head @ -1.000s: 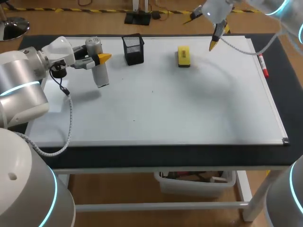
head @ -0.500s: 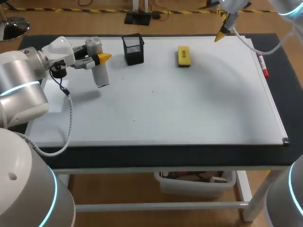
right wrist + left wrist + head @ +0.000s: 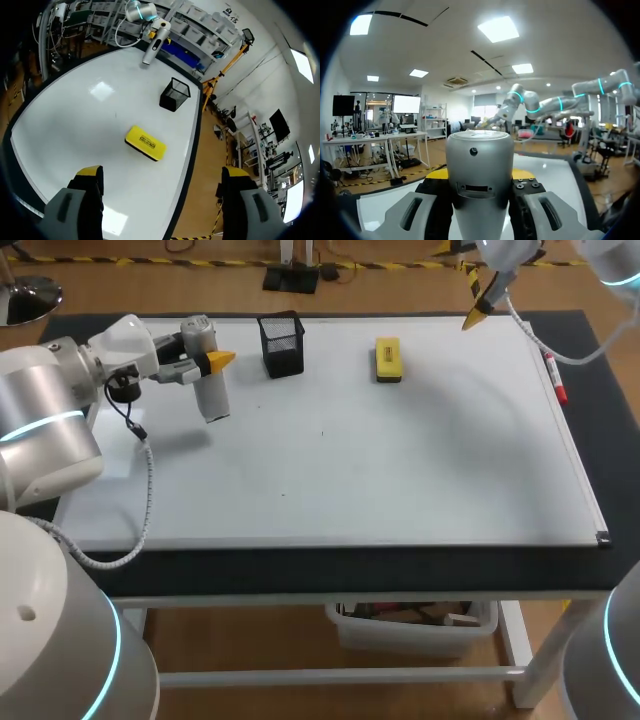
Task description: Pick up the inspection probe, press it on each red-marked spot on the whiteboard one by one, put down the probe, pick up the eraser, and wipe off all the red marks.
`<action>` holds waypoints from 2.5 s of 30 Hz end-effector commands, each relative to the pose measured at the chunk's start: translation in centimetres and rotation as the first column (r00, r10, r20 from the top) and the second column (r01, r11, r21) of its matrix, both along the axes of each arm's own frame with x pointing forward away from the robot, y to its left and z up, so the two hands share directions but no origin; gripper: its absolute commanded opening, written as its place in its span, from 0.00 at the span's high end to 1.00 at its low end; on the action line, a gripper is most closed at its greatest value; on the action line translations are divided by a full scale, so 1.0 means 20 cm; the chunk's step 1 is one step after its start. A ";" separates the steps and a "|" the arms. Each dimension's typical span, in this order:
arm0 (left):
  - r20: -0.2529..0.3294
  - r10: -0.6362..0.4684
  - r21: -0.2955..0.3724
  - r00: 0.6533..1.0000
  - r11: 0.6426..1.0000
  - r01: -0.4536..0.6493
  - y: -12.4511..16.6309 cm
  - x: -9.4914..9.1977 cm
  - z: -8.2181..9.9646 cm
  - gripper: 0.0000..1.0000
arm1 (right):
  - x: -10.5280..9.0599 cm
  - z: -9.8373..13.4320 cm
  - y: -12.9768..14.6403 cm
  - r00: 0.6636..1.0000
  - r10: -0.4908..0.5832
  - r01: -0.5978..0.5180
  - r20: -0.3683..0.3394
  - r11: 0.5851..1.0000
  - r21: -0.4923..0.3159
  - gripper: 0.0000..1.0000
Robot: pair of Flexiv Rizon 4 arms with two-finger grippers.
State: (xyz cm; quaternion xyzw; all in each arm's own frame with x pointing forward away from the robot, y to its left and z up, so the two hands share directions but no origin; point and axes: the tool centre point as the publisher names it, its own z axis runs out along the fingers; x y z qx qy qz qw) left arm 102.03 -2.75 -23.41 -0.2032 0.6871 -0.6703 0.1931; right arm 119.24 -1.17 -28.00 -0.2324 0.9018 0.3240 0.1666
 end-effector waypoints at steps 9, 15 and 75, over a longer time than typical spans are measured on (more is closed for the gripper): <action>0.035 -0.045 0.018 0.998 0.999 0.045 -0.07 0.23 0.24 1.00 | -0.02 0.00 0.00 1.000 -0.002 0.002 0.005 1.000 -0.003 0.00; 0.046 -0.050 0.002 0.998 0.999 0.050 -0.17 0.37 0.29 1.00 | -0.02 0.00 0.00 1.000 -0.002 0.002 0.005 1.000 -0.003 0.00; 0.068 -0.216 0.008 0.974 0.976 0.216 -0.59 0.91 0.18 1.00 | -0.02 0.00 0.00 1.000 -0.002 0.002 0.005 1.000 -0.003 0.00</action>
